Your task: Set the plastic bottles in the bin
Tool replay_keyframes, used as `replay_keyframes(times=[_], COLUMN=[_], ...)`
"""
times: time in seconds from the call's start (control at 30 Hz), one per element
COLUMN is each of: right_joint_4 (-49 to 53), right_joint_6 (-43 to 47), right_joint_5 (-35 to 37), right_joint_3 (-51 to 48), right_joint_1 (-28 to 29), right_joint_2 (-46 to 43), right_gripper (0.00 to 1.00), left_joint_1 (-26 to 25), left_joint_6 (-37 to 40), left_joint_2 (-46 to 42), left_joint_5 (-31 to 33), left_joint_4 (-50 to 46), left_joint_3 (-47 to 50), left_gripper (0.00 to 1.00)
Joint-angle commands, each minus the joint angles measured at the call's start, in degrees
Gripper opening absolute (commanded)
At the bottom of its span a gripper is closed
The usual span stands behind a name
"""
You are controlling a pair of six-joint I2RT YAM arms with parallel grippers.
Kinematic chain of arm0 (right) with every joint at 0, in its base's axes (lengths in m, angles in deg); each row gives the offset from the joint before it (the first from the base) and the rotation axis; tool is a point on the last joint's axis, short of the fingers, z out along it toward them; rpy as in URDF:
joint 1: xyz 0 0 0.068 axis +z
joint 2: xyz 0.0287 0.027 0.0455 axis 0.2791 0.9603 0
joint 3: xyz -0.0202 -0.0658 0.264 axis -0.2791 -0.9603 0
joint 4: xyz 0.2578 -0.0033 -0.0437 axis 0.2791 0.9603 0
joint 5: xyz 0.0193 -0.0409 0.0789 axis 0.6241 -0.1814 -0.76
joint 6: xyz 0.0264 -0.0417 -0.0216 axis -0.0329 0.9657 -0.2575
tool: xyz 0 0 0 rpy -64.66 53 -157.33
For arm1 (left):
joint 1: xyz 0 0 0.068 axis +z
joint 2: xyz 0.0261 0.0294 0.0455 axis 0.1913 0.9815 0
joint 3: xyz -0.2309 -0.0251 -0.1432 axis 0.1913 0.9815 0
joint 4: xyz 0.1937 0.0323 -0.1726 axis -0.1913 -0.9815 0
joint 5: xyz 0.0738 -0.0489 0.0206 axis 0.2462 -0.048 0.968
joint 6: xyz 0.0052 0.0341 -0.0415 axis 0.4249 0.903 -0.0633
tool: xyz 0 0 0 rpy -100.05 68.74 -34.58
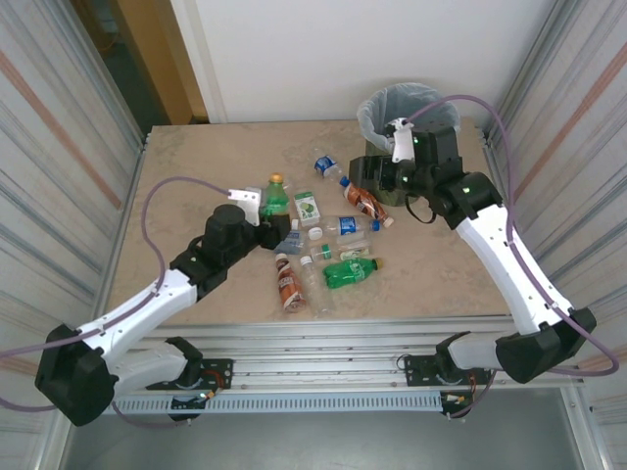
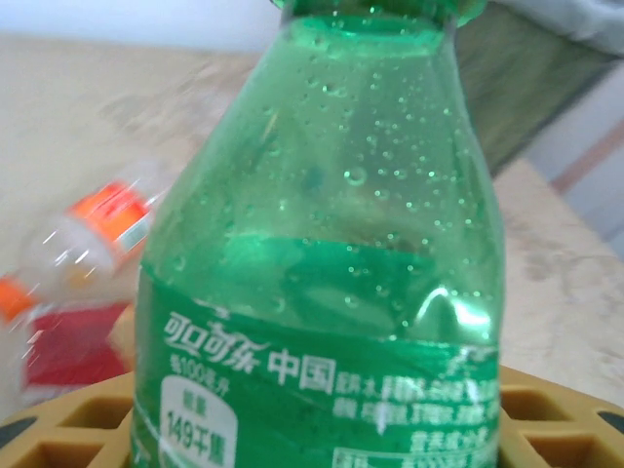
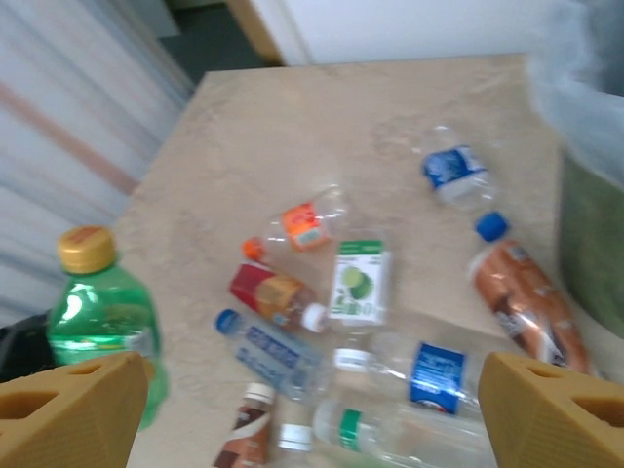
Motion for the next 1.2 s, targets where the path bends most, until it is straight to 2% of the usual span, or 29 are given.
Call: replay_keyframes(times=[0.0,0.27,0.47,0.6,0.83,0.97,1.17], right_joint_4=[-4.78,-7.2,-9.52,-10.17,-10.98,-10.42,-8.1], right_joint_6=[-2.1,-3.02,-4.08,-4.2,-4.99,-5.1,-4.7], right_joint_5=[-5.92,-5.81,-10.0,-12.04,-13.48,-13.08,-12.77], right_joint_3=[1.4,3.06,3.98,4.87,4.39,4.45,5.03], right_joint_1=[2.27,7.46,8.08,8.37,8.54,8.52,8.54], right_joint_2=[1.55,5.38,8.79,10.44,11.23,11.42,12.32], right_gripper=[0.85,0.81,0.71,0.6,0.54,0.47,0.47], left_joint_1=[-1.2,-3.06,-3.87,-4.03,-4.04,-4.05,-4.05], left_joint_6=[7.24,8.43,8.39,8.36,8.11,7.69,7.38], left_joint_2=[2.95,7.6,8.09,8.19,8.89,9.2,9.42], left_joint_5=[-8.01,-12.52,-13.34,-13.45,-13.61,-13.31,-13.45], left_joint_4=[9.01,12.18,12.42,12.41,12.24,12.57,12.59], left_joint_3=[-2.9,-6.19,-6.65,-6.74,-7.23,-7.26,-7.79], left_gripper=[0.45,0.44,0.44,0.44,0.44,0.44,0.44])
